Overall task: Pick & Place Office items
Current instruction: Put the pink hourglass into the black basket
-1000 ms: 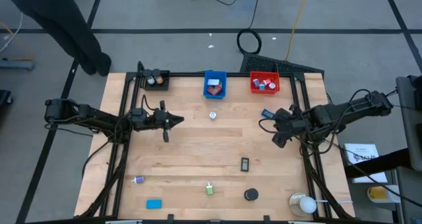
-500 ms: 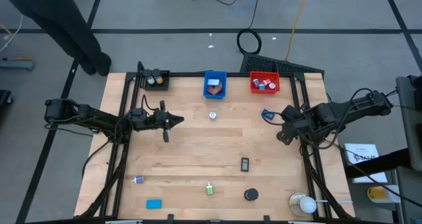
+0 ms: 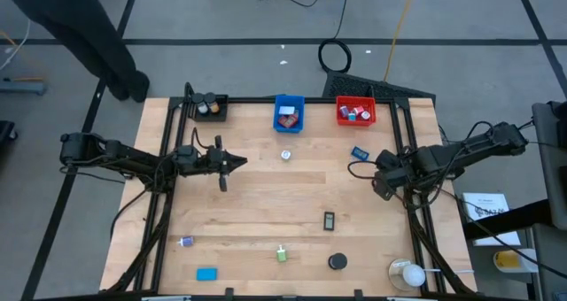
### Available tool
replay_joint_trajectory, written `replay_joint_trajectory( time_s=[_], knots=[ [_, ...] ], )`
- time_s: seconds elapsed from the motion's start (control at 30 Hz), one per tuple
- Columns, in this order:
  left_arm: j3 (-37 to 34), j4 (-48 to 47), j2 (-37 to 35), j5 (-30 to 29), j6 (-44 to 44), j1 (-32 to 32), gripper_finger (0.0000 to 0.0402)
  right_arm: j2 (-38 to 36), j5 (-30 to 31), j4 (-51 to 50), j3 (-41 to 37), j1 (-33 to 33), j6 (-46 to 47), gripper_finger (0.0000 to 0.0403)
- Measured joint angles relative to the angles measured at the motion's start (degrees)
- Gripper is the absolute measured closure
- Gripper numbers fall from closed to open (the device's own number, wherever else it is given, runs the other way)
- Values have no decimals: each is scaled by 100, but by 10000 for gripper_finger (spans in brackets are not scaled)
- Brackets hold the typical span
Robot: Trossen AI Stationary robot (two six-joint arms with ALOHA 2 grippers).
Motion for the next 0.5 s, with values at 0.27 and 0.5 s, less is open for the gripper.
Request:
replay_joint_trajectory(
  time_s=[0.27,0.5],
  knots=[
    [0,0,0,0,0,0,364,0,-70,297,-299,-2,-64,113],
    [0,0,0,0,0,0,364,-2,-153,562,-402,-31,-201,130]
  ],
)
